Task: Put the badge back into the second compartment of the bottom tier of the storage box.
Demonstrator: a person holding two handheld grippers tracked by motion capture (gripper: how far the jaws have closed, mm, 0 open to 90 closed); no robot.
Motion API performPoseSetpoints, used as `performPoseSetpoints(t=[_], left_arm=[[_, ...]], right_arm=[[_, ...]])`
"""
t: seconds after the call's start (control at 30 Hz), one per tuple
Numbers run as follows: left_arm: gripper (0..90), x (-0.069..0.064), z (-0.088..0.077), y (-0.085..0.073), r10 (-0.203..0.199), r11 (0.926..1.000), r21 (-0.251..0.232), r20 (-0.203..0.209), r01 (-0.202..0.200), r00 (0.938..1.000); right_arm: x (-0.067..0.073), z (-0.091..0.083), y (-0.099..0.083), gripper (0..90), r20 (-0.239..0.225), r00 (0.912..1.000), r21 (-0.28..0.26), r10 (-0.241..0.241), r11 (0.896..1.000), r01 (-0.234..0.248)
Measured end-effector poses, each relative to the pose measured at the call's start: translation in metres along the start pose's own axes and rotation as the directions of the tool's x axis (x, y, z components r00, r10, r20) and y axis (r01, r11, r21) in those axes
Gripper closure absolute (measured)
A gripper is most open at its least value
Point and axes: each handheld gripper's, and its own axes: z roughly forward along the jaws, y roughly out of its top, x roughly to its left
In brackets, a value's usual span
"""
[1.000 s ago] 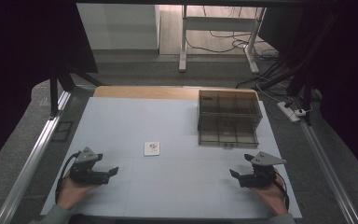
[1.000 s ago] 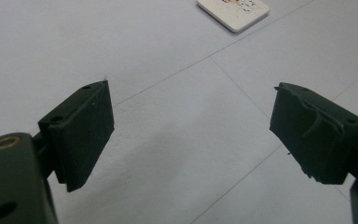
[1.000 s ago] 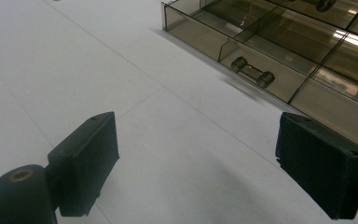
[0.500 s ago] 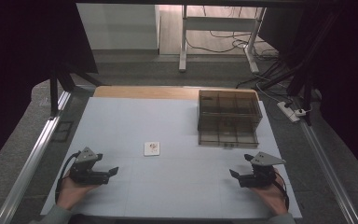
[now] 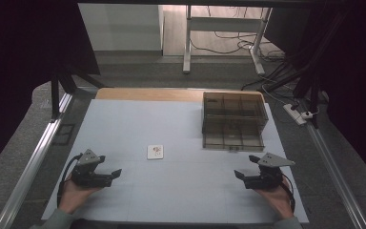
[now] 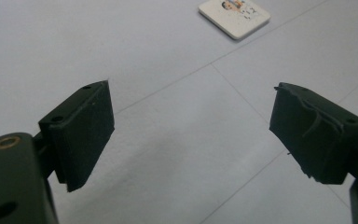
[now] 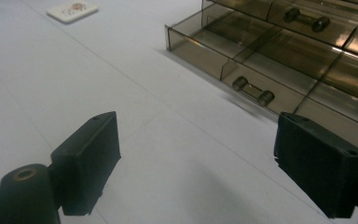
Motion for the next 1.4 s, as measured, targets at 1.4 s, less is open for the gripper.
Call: performPoseSetpoints(t=[1.4], left_arm=[[13.7,-0.007,0.01,0.006,0.066,0.9977,0.012,0.015,-0.067,0.9977]], right_arm=[[0.03,0.058,0.066,18.9,-0.17,0.978,0.02,-0.12,0.992,0.125]])
